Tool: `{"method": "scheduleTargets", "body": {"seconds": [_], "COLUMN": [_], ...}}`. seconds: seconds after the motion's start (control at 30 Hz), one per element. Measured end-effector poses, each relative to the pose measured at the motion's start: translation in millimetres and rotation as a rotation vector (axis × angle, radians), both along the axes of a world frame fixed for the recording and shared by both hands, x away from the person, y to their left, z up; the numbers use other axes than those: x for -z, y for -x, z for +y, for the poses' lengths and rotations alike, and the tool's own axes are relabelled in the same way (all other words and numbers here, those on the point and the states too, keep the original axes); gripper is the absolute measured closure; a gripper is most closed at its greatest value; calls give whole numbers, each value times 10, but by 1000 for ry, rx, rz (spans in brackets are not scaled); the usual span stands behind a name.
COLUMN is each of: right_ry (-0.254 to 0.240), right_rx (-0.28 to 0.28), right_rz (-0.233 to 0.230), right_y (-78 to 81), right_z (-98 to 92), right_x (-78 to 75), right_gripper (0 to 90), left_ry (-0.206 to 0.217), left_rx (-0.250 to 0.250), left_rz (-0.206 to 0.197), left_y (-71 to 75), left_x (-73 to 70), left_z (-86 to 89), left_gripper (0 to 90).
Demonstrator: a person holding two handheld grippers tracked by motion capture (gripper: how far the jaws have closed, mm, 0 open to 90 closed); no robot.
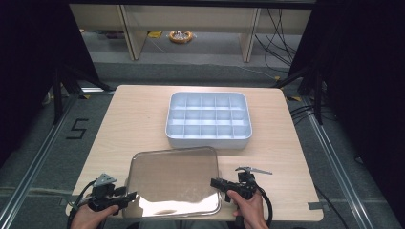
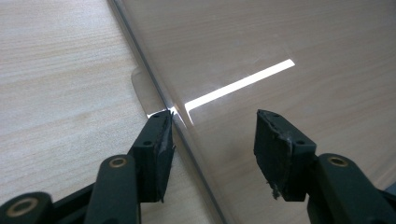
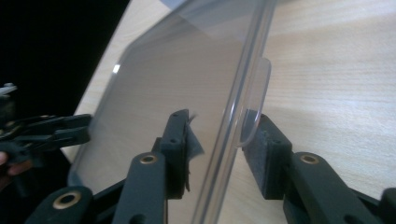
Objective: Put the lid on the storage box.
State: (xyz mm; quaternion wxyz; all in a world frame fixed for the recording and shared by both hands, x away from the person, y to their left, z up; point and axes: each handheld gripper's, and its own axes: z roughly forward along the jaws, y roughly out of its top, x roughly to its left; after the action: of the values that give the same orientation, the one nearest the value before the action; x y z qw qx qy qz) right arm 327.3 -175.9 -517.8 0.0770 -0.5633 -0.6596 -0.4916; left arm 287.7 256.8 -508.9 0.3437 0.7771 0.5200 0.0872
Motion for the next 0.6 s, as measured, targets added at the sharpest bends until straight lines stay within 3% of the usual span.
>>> {"method": "scheduleTargets", "body": {"seconds": [0.03, 0.1, 0.2, 0.23, 0.37, 0.47, 0.5, 0.57, 0.6], "right_ry": [-1, -9, -4, -7, -12, -17, -30, -31, -31], "right_rx": [-10, -19, -31, -36, -46, -56, -61, -72, -72], "right_rz": [-5, -24, -50, -57, -70, -90, -117, -160, -160], "right_y": [10, 23, 38, 40, 29, 36, 41, 38, 38], "right_z": [-9, -17, -30, -30, -8, -5, -8, -12, -12], "right_x": [-13, -28, -71, -81, -86, -120, -131, -152, -152], "right_gripper": [648, 660, 682, 682, 687, 704, 711, 717, 717], "left_ry": [-19, -1, -14, 9, 7, -13, 40, 75, 75], "left_rx": [11, 2, 6, -7, -18, -22, -57, -69, -69], "left_rz": [0, -4, -3, -4, -10, -9, -2, 3, 3], "left_y": [2, 7, -9, -12, -28, -41, -60, -84, -84], "left_x": [-6, 1, 2, 13, 13, 14, 27, 32, 32], "left_z": [0, -19, 3, -5, -2, 38, 60, 87, 87], "left_gripper": [438, 409, 328, 313, 292, 225, 192, 185, 187]}}
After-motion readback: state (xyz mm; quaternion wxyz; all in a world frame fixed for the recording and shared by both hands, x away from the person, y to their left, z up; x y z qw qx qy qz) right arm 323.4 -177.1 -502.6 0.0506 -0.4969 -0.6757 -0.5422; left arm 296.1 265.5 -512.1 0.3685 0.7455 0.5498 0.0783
